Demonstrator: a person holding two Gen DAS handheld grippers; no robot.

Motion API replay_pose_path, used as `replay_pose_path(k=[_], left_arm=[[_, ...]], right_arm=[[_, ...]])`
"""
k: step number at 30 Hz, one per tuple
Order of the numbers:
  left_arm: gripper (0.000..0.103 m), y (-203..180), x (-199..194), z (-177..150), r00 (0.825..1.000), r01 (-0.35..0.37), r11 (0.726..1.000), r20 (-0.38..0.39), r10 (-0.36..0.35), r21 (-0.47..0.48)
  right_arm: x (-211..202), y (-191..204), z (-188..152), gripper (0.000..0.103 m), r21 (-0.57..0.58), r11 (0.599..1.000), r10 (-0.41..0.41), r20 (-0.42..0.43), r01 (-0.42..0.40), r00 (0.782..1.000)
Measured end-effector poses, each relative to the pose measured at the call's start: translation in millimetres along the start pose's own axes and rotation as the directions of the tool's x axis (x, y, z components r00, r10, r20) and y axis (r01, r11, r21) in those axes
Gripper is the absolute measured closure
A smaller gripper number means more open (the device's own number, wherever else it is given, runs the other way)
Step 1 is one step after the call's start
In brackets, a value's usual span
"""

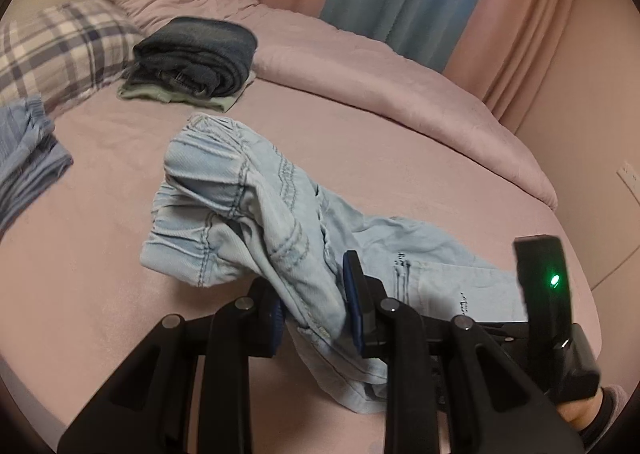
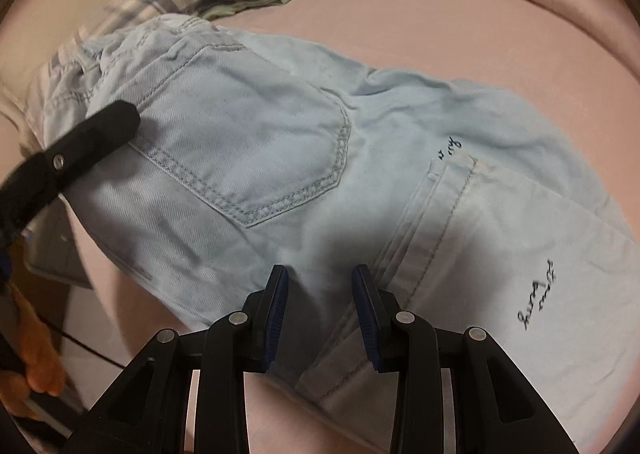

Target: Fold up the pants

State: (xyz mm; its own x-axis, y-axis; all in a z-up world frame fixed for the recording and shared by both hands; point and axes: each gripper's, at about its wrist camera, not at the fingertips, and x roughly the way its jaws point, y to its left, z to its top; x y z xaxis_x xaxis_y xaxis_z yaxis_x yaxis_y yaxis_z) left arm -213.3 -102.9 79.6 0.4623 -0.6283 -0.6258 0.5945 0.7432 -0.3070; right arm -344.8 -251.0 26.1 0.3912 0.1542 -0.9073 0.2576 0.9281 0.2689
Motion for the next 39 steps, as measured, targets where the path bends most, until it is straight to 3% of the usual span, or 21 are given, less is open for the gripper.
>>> replay_pose_path(k=[7,12,14,17,23,27,31,33,35,39], left_arm=[[0.078,-36.5,-7.3,0.1,0.999,0.031,0.994,0.006,-0.032,0.107],[0.078,-67.8,-7.4,-2.9,0.999,0.050,0.977,-0.001,-0.050,0.205],[0.078,-82.9,-5.7,-6.6,0.998,0.061,0.965,-0.011,-0.060,0.254],[0.078,-102.1,0.6,-12.7,0.996,0.089,0.948,-0.039,-0.081,0.306],[0.073,-128.4,23.8,-28.3,0.986,0.145,0.922,-0.130,-0.105,0.358],[0.066,-136.6,41.3,-38.0,0.968,0.205,0.920,-0.208,-0.140,0.335],[0.058,-145.0,50.0,-48.1,0.956,0.226,0.907,-0.258,-0.137,0.354],[0.047,-147.0,51.5,-52.6,0.954,0.224,0.903,-0.272,-0.126,0.366],[0.040,-143.5,51.6,-53.0,0.950,0.233,0.908,-0.281,-0.137,0.348],[0.038,-132.5,50.7,-51.1,0.940,0.253,0.918,-0.302,-0.159,0.305]], right_arm=[[-42.5,-53.7,-15.9,0.066,0.152,0.986,0.048,0.123,-0.067,0.991],[-56.9,-93.8,-34.9,0.065,0.276,0.948,0.118,0.161,-0.159,0.980],[-60.8,-107.6,-46.5,0.057,0.336,0.915,0.166,0.190,-0.223,0.968],[-58.0,-117.9,-49.7,0.055,0.407,0.859,0.228,0.239,-0.311,0.944],[-57.5,-141.5,-63.3,0.051,0.503,0.777,0.248,0.308,-0.379,0.918],[-55.6,-159.5,-77.0,0.046,0.564,0.662,0.310,0.393,-0.493,0.866],[-52.5,-180.3,-93.2,0.041,0.589,0.477,0.384,0.527,-0.652,0.758],[-46.6,-184.5,-95.7,0.039,0.585,0.405,0.408,0.572,-0.703,0.711],[-42.3,-186.9,-99.8,0.039,0.581,0.347,0.431,0.599,-0.737,0.675],[-40.6,-184.4,-101.8,0.037,0.573,0.296,0.455,0.620,-0.765,0.640]])
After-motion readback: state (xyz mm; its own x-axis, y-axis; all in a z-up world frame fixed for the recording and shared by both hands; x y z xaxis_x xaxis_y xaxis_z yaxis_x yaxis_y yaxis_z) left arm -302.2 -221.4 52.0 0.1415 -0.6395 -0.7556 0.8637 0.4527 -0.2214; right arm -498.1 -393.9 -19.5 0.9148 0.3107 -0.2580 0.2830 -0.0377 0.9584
